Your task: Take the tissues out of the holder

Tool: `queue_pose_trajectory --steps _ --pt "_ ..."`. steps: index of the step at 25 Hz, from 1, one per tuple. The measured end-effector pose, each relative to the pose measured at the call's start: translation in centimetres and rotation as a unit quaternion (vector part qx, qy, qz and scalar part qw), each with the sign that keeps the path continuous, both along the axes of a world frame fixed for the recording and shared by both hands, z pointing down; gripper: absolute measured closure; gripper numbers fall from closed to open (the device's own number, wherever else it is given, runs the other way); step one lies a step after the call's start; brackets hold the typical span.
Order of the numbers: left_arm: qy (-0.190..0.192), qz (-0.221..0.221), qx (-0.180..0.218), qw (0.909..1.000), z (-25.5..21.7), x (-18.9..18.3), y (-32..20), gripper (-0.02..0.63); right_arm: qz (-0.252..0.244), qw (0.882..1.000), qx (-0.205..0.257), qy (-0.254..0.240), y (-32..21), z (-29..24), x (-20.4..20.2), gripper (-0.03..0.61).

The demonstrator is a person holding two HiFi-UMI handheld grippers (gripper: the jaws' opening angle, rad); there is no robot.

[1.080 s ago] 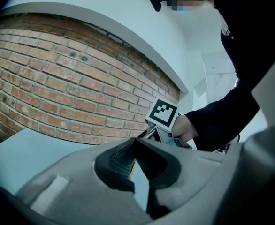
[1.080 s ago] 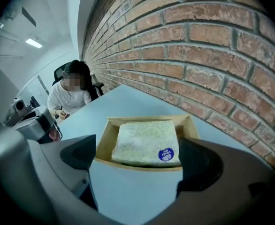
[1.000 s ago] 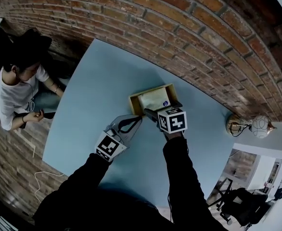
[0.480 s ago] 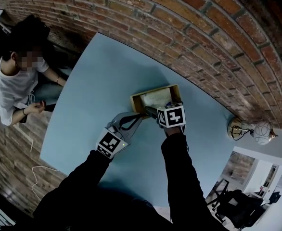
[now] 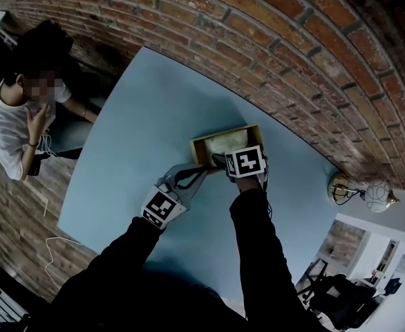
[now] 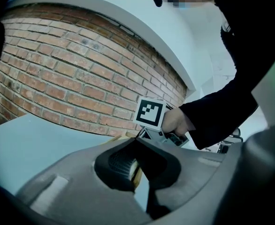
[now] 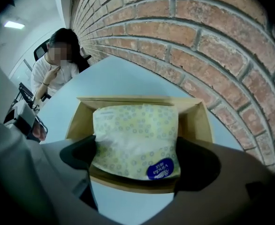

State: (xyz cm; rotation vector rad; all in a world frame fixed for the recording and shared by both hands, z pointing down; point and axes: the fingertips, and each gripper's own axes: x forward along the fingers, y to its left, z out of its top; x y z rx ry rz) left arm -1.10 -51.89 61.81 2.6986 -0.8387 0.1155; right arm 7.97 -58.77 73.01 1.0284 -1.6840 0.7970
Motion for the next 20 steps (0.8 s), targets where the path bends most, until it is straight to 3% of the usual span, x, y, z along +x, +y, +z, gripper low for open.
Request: queue_pose_trajectory --steps 3,7,20 --pt "0.001 -0.001 0.000 1.0000 0.3 -0.1 0.0 0.620 -0.006 1.000 0.000 -0.005 0.0 -0.4 0.0 0.105" --pt "-0.001 0.000 -0.002 1.0000 0.3 -0.2 0.2 0.620 -0.007 1.000 -0.003 -0.020 0.3 -0.7 0.0 0.170" --pt "-0.004 -0.001 0.004 1.0000 -0.6 -0.8 0.8 0.620 -0.013 1.000 0.006 -0.015 0.8 -3.2 -0.6 0.195"
